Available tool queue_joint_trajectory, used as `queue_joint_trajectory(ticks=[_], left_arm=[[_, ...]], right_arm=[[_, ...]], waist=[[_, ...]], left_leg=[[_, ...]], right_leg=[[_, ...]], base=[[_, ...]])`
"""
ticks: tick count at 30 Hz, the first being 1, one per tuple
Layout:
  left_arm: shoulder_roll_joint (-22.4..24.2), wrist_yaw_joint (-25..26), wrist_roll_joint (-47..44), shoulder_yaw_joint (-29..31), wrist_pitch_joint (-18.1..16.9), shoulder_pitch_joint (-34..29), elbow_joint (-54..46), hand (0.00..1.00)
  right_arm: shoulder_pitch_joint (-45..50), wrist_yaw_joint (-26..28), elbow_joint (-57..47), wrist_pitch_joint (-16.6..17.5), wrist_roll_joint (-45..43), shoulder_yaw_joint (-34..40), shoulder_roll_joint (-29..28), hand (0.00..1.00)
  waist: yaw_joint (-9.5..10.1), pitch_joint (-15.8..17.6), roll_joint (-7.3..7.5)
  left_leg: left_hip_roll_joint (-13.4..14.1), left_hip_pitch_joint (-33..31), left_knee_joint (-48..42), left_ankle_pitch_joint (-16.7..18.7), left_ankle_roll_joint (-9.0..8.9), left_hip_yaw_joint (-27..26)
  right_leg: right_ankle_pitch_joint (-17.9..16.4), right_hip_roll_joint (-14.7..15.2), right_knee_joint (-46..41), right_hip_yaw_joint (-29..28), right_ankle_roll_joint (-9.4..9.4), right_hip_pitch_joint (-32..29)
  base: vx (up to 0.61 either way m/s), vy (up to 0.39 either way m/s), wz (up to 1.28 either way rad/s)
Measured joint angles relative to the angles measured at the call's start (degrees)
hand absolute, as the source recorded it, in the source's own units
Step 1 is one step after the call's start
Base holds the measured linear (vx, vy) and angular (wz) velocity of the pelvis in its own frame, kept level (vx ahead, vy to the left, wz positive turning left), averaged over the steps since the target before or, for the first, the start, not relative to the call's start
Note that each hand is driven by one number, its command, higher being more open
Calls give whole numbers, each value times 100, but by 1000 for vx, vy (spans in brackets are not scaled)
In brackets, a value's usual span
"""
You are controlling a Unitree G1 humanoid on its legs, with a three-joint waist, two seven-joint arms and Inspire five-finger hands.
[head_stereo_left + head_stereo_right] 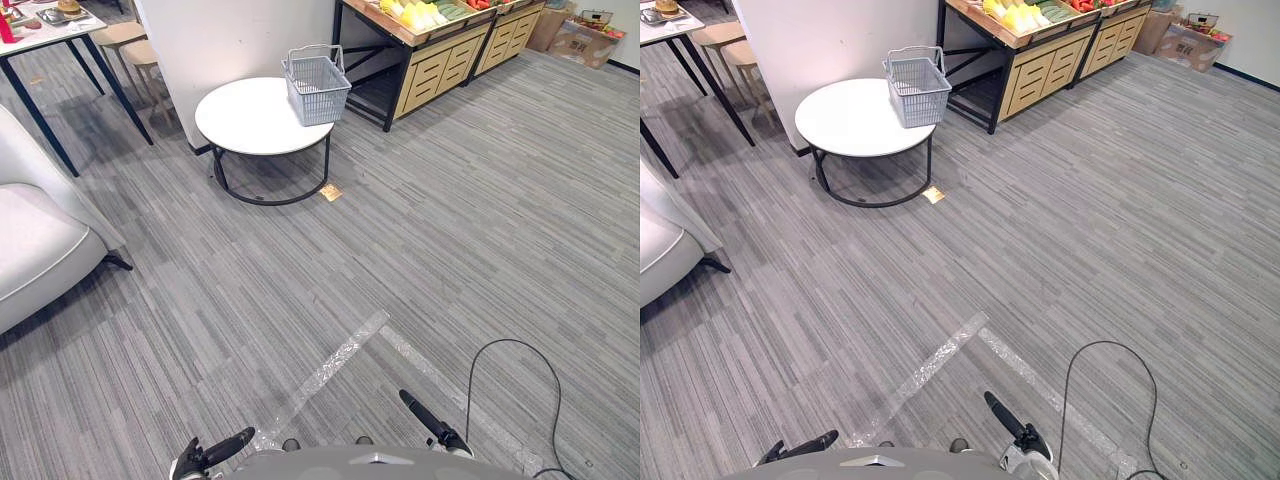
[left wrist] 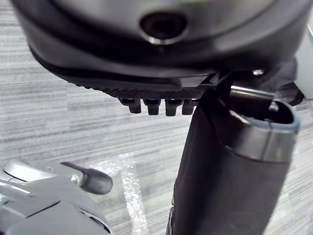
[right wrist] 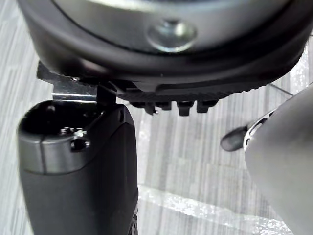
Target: Pick vegetable in the basket
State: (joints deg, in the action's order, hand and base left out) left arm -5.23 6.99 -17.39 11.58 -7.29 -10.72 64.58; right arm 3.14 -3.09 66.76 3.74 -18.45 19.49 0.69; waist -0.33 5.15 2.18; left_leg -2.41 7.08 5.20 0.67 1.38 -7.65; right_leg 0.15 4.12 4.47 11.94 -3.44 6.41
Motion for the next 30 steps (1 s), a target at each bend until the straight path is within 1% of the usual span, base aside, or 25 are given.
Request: queue_joint_trajectory(ticks=[6,30], left_arm=[[-38,-4,0,-2,-7,11,-1,100],[-40,1,2,-15,-12,11,1,100]], right_arm=[[-12,0,1,0,3,0,-38,100],[-12,-4,3,0,14,-52,-39,100]], waist=[[-1,39,64],[-1,39,64]], left_leg=[[-2,40,0,3,-5,2],[-5,54,0,1,-3,14]], right_leg=[[0,2,0,3,0,42],[0,5,1,26,0,65]], base=[[0,0,0],[0,0,0]])
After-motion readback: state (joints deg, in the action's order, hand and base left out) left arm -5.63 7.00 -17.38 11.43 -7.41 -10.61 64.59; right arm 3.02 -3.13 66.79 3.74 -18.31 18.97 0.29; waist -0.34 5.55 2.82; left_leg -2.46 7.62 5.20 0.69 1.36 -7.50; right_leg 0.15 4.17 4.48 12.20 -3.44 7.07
